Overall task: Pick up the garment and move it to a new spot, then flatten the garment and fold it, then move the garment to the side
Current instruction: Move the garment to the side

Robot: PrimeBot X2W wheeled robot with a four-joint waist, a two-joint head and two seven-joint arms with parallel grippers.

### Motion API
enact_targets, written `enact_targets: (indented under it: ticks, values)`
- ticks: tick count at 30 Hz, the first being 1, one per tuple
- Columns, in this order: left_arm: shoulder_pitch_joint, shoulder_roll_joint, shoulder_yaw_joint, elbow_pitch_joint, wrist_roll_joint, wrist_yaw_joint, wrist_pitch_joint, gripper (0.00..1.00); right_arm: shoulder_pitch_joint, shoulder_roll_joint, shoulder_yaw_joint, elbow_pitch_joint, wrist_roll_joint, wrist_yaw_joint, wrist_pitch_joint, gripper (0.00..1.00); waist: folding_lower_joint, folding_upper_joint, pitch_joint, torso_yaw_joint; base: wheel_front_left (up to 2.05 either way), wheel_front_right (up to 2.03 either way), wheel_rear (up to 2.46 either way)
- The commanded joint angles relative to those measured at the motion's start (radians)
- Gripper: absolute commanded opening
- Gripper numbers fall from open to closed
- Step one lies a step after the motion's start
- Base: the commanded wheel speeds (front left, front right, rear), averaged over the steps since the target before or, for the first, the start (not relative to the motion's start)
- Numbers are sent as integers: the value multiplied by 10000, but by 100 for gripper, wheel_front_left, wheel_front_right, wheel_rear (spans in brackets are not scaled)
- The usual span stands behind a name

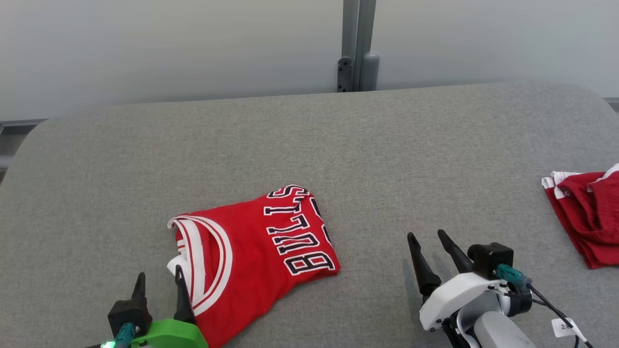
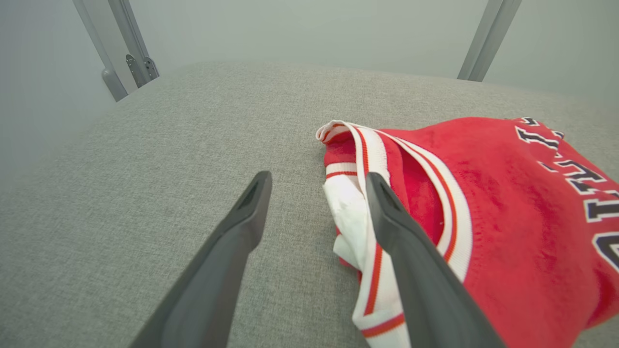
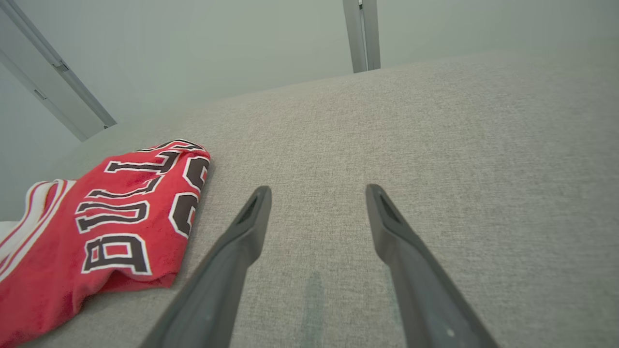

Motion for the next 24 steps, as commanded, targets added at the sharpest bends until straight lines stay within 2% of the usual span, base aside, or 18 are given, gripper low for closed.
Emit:
enact_targets:
  ticks: [1, 7, 11, 24]
  values:
    - [-88, 37, -63, -8, -4, 3, 1, 100, -243, -24, 208, 109, 165, -2, 2, 100, 0, 0, 224, 380, 0, 0, 0]
    - [-345, 35, -521, 92, -14, -70, 1, 100, -975, -29, 1155, 695, 619, -2, 2, 100, 0, 0, 463, 1259, 0, 0, 0]
    - [-512, 37, -816, 109, -86, -37, 1, 100, -1338, -28, 1351, 1065, 599, -2, 2, 100, 0, 0, 547, 1904, 0, 0, 0]
    - [-638, 34, -1378, 210, -64, -115, 1, 100, -2028, -37, 723, 2533, 408, -2, 2, 100, 0, 0, 613, 3779, 0, 0, 0]
